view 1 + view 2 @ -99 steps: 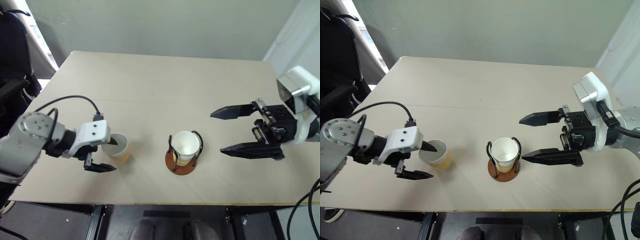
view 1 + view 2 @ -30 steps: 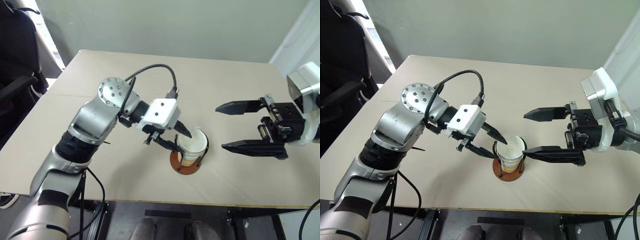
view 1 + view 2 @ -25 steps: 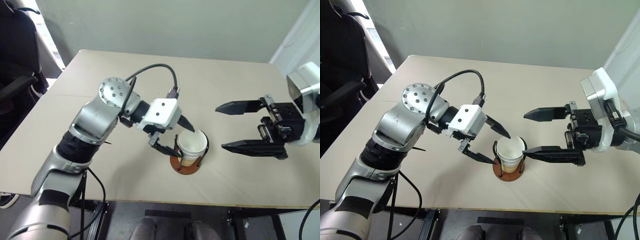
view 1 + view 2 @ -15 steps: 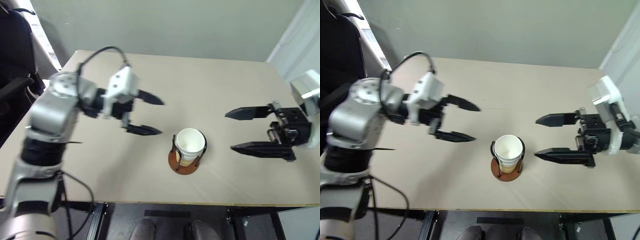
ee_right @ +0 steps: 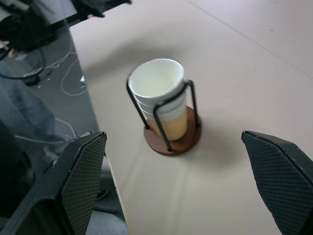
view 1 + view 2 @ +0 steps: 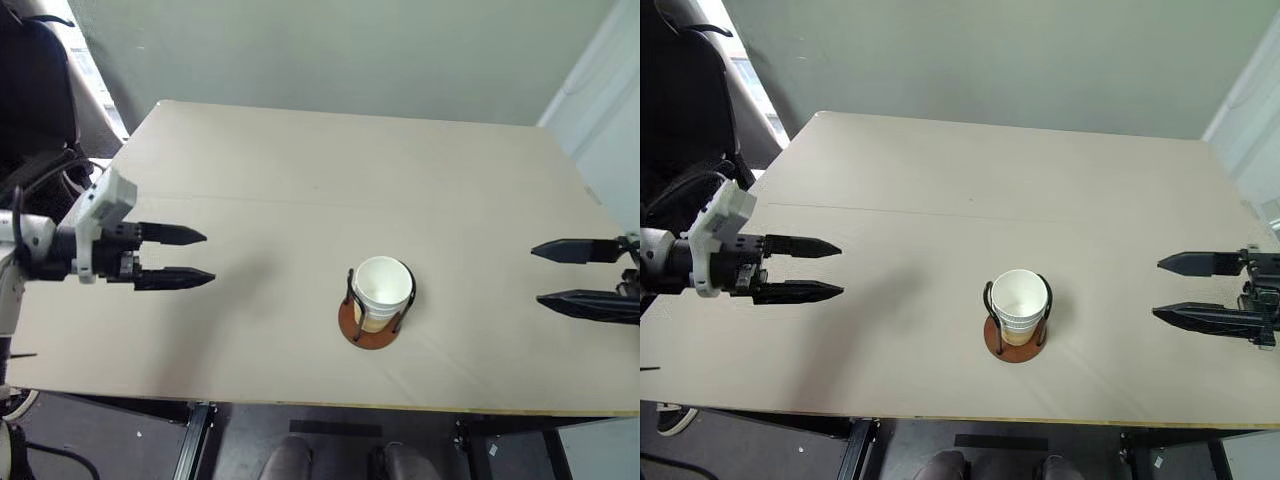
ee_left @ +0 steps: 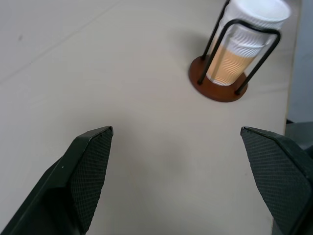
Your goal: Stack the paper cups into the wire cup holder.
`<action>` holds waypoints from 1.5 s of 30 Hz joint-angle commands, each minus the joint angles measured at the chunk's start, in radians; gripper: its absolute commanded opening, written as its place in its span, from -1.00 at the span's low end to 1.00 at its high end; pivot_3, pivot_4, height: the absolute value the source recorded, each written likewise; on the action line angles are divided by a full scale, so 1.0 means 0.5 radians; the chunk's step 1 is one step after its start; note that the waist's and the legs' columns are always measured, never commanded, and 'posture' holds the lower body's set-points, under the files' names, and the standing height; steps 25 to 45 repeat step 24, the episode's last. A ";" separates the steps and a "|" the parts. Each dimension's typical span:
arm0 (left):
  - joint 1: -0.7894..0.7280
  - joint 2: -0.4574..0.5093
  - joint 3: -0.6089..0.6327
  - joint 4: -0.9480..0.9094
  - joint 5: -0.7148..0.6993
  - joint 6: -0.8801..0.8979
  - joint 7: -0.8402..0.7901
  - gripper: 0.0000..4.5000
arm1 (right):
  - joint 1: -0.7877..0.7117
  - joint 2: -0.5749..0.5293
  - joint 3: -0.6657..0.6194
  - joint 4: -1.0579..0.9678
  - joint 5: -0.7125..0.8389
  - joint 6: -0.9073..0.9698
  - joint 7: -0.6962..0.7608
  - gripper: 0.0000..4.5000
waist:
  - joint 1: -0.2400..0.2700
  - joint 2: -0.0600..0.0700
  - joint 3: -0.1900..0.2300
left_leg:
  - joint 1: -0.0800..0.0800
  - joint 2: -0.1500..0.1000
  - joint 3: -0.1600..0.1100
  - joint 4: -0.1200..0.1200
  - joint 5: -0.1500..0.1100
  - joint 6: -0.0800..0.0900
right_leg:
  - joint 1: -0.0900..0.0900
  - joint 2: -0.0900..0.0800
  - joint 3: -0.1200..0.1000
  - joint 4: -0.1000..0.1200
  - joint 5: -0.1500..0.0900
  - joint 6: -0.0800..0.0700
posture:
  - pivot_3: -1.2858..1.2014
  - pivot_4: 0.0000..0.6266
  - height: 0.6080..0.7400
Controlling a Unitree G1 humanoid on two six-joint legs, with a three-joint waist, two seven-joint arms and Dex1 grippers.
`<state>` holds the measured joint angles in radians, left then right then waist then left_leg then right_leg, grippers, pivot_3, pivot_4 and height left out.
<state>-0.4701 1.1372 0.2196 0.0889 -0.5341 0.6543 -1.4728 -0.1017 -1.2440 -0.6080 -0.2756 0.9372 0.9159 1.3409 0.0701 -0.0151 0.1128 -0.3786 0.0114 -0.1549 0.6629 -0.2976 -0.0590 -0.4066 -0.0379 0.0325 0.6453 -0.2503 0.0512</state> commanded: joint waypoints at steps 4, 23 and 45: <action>0.042 0.035 0.111 -0.025 -0.068 0.010 0.042 0.99 | 0.000 -0.025 -0.084 0.010 -0.035 -0.041 0.054 1.00 | -0.003 0.000 0.000 | 0.001 0.000 0.005 0.000 0.000 0.000 | 0.001 0.000 0.000 0.000 0.000 0.000 | 0.03 -0.52 1.00; 0.119 0.009 0.113 0.034 -0.079 -0.068 0.063 0.99 | -0.018 0.029 -0.060 -0.013 -0.020 -0.037 -0.003 1.00 | -0.010 0.000 0.000 | 0.001 -0.001 0.008 0.000 0.000 0.000 | 0.001 0.000 0.000 0.000 0.000 0.000 | 0.03 -0.52 1.00; 0.127 0.004 0.113 0.029 -0.079 -0.070 0.069 0.99 | -0.024 0.029 -0.054 -0.010 -0.019 -0.038 -0.005 1.00 | -0.010 0.000 0.000 | 0.001 -0.001 0.008 0.000 0.000 0.000 | 0.001 0.000 0.000 0.000 0.000 0.000 | 0.03 -0.52 1.00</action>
